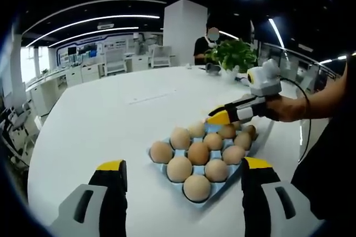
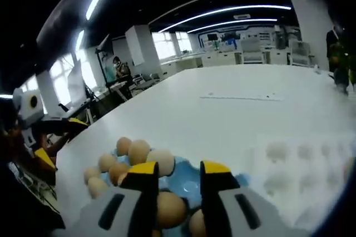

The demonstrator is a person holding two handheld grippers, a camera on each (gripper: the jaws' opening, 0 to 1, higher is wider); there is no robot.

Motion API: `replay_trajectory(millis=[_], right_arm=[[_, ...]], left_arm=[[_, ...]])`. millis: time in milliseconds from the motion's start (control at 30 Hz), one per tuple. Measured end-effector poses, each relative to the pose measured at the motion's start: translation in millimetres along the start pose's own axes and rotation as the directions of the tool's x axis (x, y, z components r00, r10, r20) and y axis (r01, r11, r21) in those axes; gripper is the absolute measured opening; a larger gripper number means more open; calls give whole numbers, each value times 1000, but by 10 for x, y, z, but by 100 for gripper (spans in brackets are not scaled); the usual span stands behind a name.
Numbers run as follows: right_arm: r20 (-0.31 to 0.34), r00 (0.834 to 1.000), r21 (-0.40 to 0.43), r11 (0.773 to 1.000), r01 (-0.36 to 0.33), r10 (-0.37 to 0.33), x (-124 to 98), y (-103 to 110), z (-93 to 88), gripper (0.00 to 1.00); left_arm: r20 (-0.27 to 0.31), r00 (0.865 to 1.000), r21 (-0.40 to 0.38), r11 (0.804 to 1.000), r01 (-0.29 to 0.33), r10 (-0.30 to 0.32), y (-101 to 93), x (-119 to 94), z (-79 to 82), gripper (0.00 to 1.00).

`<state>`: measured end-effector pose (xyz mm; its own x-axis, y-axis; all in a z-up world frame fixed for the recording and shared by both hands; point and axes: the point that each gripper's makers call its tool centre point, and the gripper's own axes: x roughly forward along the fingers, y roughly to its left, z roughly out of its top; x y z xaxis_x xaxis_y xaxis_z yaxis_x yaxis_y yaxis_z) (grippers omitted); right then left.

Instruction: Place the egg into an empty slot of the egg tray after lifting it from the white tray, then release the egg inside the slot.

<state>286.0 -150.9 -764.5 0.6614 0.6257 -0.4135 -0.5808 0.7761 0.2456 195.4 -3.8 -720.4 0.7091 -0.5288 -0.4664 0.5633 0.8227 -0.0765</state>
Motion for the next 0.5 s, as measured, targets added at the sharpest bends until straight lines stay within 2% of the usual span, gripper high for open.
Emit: replay_trajectory(millis=[100,200,400,500], right_arm=[[5,1000,-1,1000,22,-22,-51,-86,3,29],[23,997,-18,997,72,-71,-133,-253,24,29],[25,987,23,987,158,-159,-351,-639,-22,29],[26,983,27,983,182,-183,-429,-740,-36,29]], left_arm=[[-5,1000,5,1000,0,1,4,1,-8,84],[-6,1000,10,1000,1,-1,-2,3,-6,84],[-9,1000,9,1000,6,-6,-11,14,-9,84],[-9,1000,7,1000,5,-5,-8,13,-14,84]])
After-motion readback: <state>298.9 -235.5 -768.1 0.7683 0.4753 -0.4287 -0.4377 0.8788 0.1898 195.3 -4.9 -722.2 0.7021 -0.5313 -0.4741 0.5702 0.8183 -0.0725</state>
